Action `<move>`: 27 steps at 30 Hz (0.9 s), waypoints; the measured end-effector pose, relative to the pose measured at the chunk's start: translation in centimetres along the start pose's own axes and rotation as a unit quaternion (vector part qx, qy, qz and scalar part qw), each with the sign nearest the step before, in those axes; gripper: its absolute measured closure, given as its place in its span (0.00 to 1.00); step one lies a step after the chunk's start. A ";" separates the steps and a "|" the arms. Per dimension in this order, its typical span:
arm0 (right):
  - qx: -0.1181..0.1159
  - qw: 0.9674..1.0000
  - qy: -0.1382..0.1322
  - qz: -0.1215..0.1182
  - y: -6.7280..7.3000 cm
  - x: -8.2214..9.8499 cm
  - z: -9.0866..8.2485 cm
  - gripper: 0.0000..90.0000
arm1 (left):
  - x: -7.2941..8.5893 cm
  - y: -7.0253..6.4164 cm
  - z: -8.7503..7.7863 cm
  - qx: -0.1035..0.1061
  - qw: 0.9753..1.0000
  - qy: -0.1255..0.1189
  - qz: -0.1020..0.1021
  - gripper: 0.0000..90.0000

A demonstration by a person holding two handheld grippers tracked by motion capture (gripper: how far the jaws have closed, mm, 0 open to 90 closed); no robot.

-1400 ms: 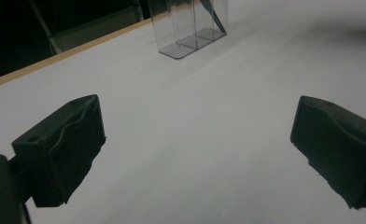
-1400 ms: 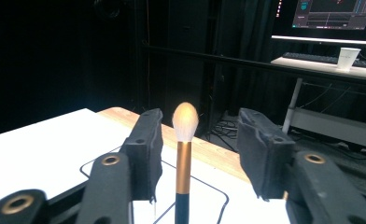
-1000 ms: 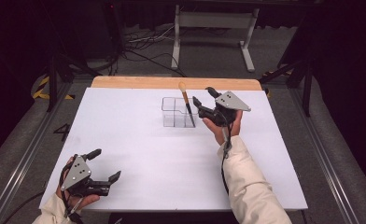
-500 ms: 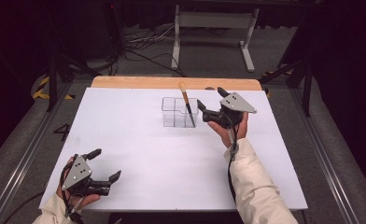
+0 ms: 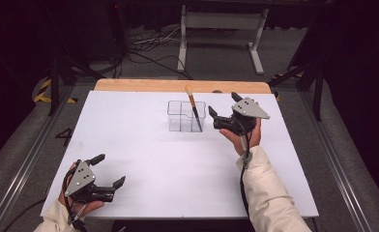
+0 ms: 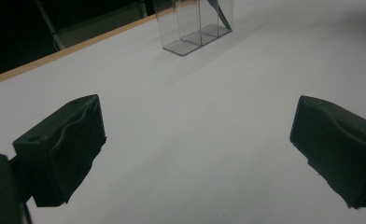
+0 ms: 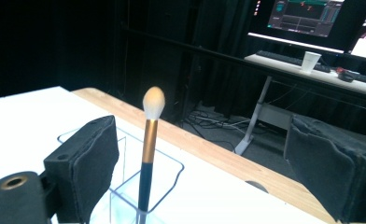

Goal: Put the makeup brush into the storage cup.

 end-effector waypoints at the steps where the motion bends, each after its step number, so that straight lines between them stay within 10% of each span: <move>1: 0.001 1.000 0.002 -0.002 0.0 0.0 -0.1 0.11 | 0.0 0.0 0.0 0.001 1.000 0.000 0.000 0.04; 27: 0.003 1.000 -0.001 -0.008 -0.7 1.2 -2.5 0.07 | 0.0 0.0 0.1 0.000 1.000 0.003 0.004 0.04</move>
Point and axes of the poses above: each handheld gripper's, and its own axes: z roughly forward along the jaws, x roughly out of its underside, y roughly to its left, the point moved 1 cm from there along z, roughly forward along the jaws, and after that the axes turned 8 degrees about y, right-handed, at the moved point
